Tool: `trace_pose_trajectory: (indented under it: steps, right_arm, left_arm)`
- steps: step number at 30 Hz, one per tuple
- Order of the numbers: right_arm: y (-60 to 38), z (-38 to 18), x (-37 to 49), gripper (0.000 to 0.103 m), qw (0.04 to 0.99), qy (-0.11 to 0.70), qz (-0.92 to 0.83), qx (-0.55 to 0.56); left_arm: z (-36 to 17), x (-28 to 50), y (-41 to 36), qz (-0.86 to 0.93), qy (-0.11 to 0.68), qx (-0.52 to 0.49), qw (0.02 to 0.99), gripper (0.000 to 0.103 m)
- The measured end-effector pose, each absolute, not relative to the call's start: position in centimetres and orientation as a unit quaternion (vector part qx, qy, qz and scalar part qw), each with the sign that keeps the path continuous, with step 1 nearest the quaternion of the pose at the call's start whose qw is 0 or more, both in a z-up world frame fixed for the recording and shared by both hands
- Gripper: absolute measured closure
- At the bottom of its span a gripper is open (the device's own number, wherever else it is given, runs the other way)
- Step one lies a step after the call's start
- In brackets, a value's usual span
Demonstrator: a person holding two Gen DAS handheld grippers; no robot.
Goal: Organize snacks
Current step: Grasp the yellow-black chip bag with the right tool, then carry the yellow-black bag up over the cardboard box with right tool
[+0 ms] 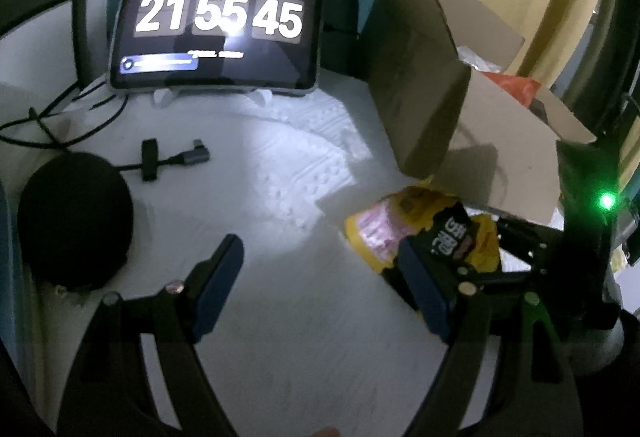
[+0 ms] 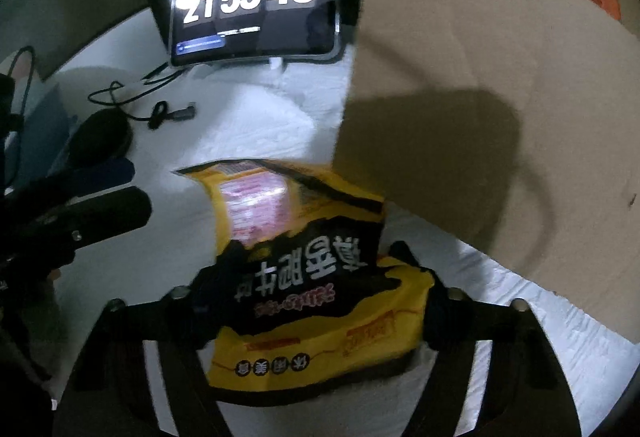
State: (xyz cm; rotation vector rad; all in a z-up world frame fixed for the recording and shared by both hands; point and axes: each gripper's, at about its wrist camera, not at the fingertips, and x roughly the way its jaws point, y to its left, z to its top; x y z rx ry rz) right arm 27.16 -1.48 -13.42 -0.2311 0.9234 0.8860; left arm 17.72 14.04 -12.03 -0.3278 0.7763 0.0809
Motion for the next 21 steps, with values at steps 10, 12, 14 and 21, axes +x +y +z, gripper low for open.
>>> trace_pose_trajectory:
  steps: [10,12,14,21]
  right_arm:
    - [-2.4,-12.1,23.6,0.061,0.795,0.408,0.432,-0.122]
    - [-3.0,-11.5,22.9,0.066,0.794,0.404,0.437,-0.122]
    - [-3.5,-11.1,22.2,0.069,0.795,0.401,0.439,-0.124]
    - [-6.6,-9.3,20.9,0.071,0.809,0.383,0.431,-0.116]
  left_arm:
    - [-10.6,15.4,13.3,0.047,0.362,-0.156,0.918,0.022]
    - [-10.6,15.1,13.0,0.048,0.361,-0.155,0.918,0.022]
    - [-10.5,14.8,12.7,0.046,0.361,-0.152,0.919,0.022]
    - [-9.4,14.3,10.7,0.03,0.354,-0.137,0.925,0.022]
